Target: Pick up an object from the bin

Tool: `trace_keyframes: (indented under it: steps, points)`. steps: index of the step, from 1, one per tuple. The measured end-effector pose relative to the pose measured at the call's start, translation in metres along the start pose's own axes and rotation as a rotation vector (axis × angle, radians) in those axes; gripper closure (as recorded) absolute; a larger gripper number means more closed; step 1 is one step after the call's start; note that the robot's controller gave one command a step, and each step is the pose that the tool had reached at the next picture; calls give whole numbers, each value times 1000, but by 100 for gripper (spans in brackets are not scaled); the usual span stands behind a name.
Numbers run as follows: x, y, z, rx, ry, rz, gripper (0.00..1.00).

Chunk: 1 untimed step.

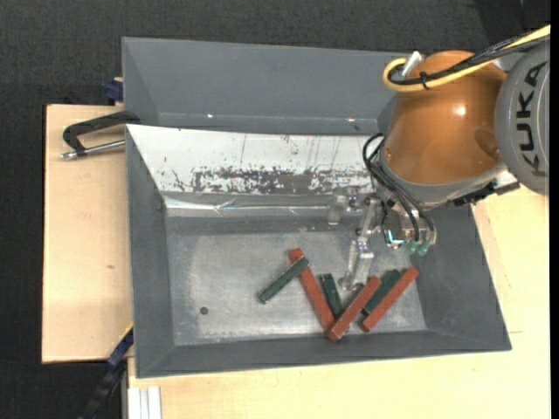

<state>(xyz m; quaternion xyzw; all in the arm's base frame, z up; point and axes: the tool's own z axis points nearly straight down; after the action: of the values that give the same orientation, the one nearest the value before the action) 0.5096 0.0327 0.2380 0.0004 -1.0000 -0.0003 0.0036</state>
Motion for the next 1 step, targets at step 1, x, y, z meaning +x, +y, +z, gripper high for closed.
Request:
trace_keyframes:
  steps: [1]
  points:
    - [-2,0,-4,-1,-9,1,0]
